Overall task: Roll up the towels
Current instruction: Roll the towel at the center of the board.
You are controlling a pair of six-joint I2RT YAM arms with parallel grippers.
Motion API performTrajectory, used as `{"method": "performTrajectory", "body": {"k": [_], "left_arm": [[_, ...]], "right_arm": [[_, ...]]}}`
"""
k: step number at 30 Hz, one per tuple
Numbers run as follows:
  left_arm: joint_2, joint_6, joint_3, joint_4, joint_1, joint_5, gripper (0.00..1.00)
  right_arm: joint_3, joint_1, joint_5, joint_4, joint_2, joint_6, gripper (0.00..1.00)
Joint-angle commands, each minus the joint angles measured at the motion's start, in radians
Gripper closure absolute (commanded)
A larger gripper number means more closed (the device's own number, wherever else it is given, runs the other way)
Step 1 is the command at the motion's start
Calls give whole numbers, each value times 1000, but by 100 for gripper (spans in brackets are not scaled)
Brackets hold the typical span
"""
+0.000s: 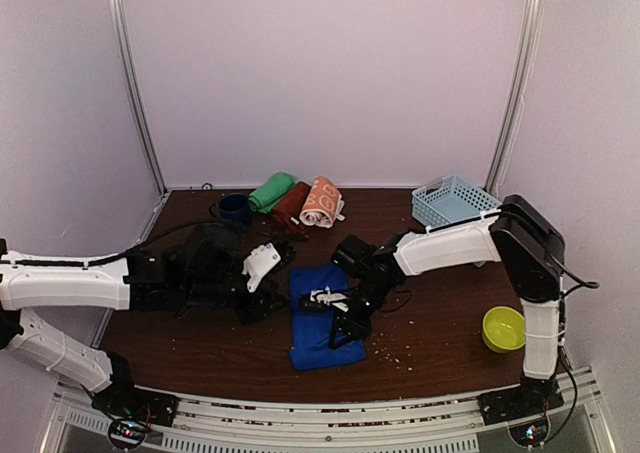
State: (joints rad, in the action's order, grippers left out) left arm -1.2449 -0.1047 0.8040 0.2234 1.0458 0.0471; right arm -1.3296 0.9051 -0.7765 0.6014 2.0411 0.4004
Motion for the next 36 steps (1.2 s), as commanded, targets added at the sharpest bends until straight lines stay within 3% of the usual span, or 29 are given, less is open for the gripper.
{"method": "performTrajectory", "body": {"k": [1,9,11,14,20,26,36], "left_arm": [[30,162,-34,-105,165,248,61],[-171,174,12,-91,241,171,69],[-205,168,26,-107,266,218,69],[-187,164,29,-148,291,243,69],[-117,150,-2,-145,292,130,66],[-124,137,3,-124,293,49,67],[-210,165,30,-149,304,29,69]], "right_arm": [[-52,-39,-98,129,105,-53,100],[12,-43,-99,89,37,-66,100],[12,-44,-112,93,-8,-65,100],[23,-44,-121,88,-91,-70,100],[124,-19,-121,47,-205,-84,100],[169,-11,-186,64,-196,-67,100],[129,-13,-215,150,-94,-36,100]]}}
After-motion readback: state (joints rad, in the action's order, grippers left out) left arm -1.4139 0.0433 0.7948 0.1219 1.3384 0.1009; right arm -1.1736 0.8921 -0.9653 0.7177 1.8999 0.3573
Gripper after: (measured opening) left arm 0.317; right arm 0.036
